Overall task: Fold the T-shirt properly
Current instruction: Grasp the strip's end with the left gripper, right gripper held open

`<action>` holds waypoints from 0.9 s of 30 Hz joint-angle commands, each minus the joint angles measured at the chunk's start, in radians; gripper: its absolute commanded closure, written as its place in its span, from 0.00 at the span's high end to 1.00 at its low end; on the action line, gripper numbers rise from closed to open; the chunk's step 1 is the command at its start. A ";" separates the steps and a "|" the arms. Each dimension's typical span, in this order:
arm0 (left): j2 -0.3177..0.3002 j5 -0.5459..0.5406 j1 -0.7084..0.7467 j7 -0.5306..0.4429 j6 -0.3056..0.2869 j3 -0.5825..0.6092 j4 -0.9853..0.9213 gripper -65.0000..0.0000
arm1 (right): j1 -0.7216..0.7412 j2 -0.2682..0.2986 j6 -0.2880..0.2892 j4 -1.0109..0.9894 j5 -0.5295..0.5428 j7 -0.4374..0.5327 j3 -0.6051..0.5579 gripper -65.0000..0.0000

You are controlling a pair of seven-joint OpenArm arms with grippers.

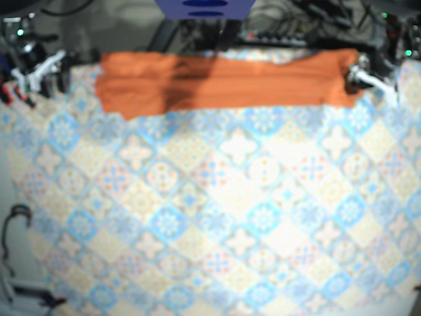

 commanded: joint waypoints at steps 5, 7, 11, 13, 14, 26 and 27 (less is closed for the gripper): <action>0.014 0.007 0.008 0.065 -0.002 0.014 -0.002 0.58 | -0.007 0.020 -0.008 0.013 0.012 0.026 0.012 0.42; 0.014 0.007 0.008 0.065 -0.002 0.014 -0.002 0.58 | -0.007 0.020 -0.008 0.013 0.012 0.026 0.012 0.42; 0.014 0.003 0.010 0.067 -0.002 0.014 0.001 0.58 | -0.007 0.020 -0.008 0.013 0.012 0.026 0.012 0.42; 0.014 0.006 0.010 0.085 -0.002 0.014 0.024 0.57 | -0.008 0.020 -0.008 0.013 0.012 0.026 0.012 0.42; 0.014 0.006 0.011 0.093 -0.002 0.014 0.038 0.57 | -0.010 0.020 -0.008 0.013 0.012 0.026 0.012 0.42; 0.014 0.004 0.013 0.096 0.001 0.014 0.070 0.57 | -0.019 0.020 -0.008 0.027 0.012 0.026 0.012 0.42; 0.014 0.003 0.013 0.096 0.001 0.014 0.071 0.57 | -0.019 0.020 -0.008 0.027 0.012 0.026 0.012 0.42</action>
